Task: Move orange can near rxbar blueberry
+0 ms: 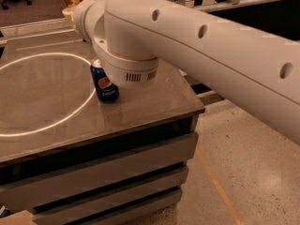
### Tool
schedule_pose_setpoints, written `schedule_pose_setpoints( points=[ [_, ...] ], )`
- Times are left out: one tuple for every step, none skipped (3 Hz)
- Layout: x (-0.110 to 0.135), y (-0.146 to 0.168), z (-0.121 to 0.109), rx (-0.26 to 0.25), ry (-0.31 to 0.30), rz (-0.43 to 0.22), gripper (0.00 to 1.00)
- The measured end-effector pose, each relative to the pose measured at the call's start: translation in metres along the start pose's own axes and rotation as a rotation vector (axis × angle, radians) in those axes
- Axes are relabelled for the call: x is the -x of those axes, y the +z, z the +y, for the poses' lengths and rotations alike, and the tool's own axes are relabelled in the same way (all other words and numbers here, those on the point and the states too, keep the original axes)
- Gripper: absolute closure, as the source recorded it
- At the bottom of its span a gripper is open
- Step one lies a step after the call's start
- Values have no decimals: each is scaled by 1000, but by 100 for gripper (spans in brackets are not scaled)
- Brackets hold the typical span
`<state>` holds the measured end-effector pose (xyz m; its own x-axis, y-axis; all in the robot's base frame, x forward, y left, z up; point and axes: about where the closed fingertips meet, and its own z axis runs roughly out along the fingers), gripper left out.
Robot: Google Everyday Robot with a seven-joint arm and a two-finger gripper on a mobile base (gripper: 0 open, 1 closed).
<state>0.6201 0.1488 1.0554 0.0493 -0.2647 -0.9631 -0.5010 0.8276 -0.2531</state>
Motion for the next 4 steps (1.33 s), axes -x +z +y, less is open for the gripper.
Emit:
schedule_pose_setpoints(
  points=[
    [-13, -16, -35, -100, -27, 51, 100],
    [-34, -29, -63, -151, -12, 65, 100],
    [-38, -47, -99, -192, 17, 26, 100],
    [-38, -47, -99, -192, 17, 26, 100]
  ],
)
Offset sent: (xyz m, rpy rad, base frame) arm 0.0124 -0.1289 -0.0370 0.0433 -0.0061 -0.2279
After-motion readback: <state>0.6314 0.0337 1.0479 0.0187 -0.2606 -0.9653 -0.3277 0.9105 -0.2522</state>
